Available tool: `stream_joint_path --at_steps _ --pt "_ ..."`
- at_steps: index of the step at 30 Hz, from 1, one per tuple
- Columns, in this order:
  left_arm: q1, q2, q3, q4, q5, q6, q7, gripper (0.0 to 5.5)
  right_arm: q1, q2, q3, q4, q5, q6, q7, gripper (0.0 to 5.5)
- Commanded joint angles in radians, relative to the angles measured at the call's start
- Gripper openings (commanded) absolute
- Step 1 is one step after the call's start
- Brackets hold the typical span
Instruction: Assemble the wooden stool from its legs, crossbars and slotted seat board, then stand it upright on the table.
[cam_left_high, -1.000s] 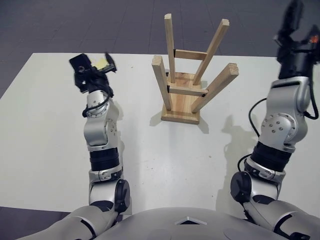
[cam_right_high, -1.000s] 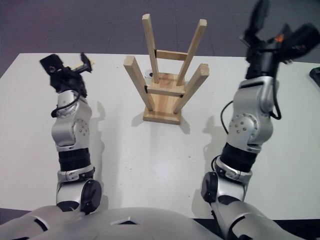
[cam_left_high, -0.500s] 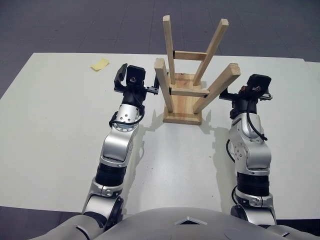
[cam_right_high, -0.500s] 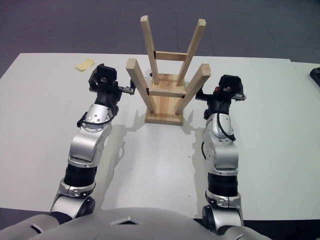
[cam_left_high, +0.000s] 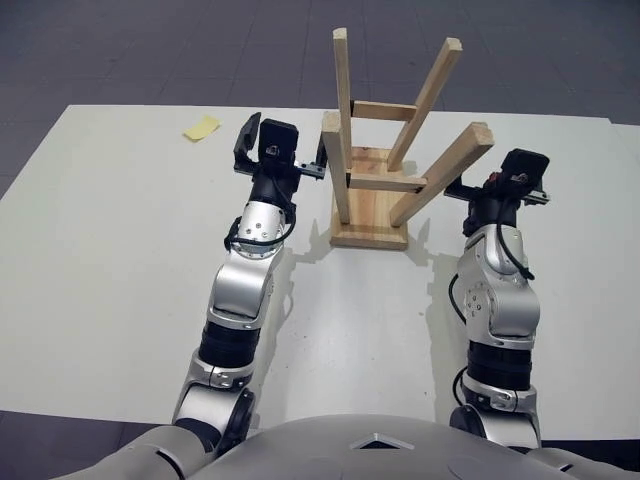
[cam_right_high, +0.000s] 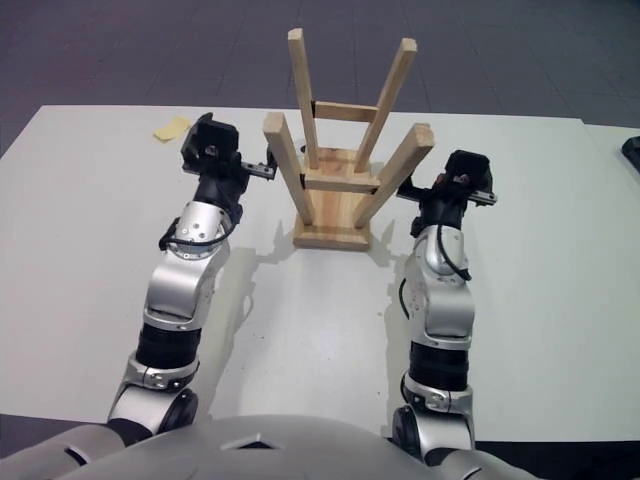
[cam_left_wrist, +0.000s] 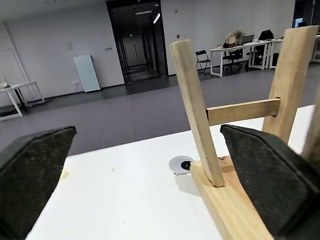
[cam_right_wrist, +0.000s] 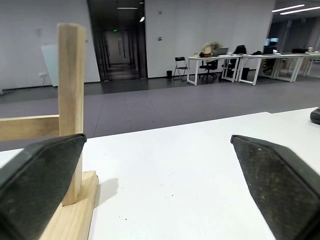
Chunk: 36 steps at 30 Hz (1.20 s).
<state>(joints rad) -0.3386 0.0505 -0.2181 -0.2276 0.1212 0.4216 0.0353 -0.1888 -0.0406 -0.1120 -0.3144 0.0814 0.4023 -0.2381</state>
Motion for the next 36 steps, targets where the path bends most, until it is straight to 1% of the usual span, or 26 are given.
stream_joint_path --at_steps 1,4,6,9,11,12,14,17,19,20,22,24,26,28,30,32,34,36 --pt "-0.011 -0.051 -0.018 0.055 -0.009 0.037 -0.014 5.40 -0.017 0.045 0.066 -0.009 0.008 0.000 0.040 5.39" --pt "-0.017 -0.069 0.087 0.081 -0.016 0.076 0.062 5.40 -0.013 0.045 0.030 0.022 -0.004 0.007 0.018 5.39" --pt "-0.011 -0.088 0.172 0.071 -0.023 0.092 0.126 5.40 -0.011 0.034 -0.014 0.036 -0.023 0.013 -0.013 5.39" --pt "0.021 -0.129 0.373 -0.003 -0.063 0.078 0.262 5.40 -0.008 -0.012 -0.097 0.058 -0.019 0.035 -0.018 5.39" --pt "0.033 -0.136 0.479 -0.030 -0.093 0.074 0.318 5.40 0.000 -0.060 -0.088 0.058 -0.033 0.027 0.034 5.39" --pt "0.041 -0.128 0.528 -0.040 -0.098 0.074 0.342 5.40 0.005 -0.100 -0.057 0.051 -0.042 0.008 0.093 5.39" --pt "0.057 -0.105 0.586 -0.045 -0.105 0.079 0.360 5.40 0.015 -0.181 0.026 0.027 -0.060 -0.042 0.225 5.39" --pt "0.065 -0.089 0.617 -0.037 -0.110 0.085 0.364 5.40 0.016 -0.269 0.169 -0.081 0.011 -0.092 0.491 5.39" --pt "0.058 -0.079 0.612 -0.033 -0.106 0.083 0.361 5.40 0.014 -0.298 0.223 -0.180 0.106 -0.082 0.630 5.39" --pt "0.051 -0.073 0.605 -0.028 -0.103 0.083 0.355 5.40 0.002 -0.297 0.228 -0.216 0.146 -0.069 0.661 5.39" --pt "0.034 -0.062 0.591 -0.009 -0.096 0.075 0.348 5.40 -0.062 -0.246 0.178 -0.228 0.204 -0.074 0.635 5.39" --pt "0.009 -0.053 0.574 0.022 -0.096 0.067 0.342 5.40 -0.136 -0.199 0.055 -0.219 0.307 -0.061 0.566 5.39" --pt "-0.010 -0.043 0.565 0.045 -0.100 0.058 0.333 5.40 -0.206 -0.173 -0.075 -0.220 0.467 -0.024 0.499 5.39" --pt "-0.016 -0.022 0.558 0.066 -0.099 0.037 0.317 5.40 -0.282 -0.169 -0.197 -0.229 0.687 0.012 0.425 5.39" --pt "-0.015 0.007 0.562 0.081 -0.108 0.019 0.287 5.40 -0.330 -0.179 -0.273 -0.211 0.822 0.031 0.362 5.39" --pt "-0.010 0.058 0.587 0.086 -0.147 -0.012 0.220 5.40 -0.352 -0.198 -0.296 -0.143 0.791 0.053 0.295 5.39" --pt "-0.007 0.142 0.638 0.092 -0.252 -0.040 0.062 5.40 -0.302 -0.270 -0.220 -0.114 0.654 0.043 0.354 5.39" --pt "-0.007 0.241 0.699 0.115 -0.366 -0.043 -0.102 5.40 -0.235 -0.333 -0.160 -0.122 0.603 0.042 0.453 5.39"
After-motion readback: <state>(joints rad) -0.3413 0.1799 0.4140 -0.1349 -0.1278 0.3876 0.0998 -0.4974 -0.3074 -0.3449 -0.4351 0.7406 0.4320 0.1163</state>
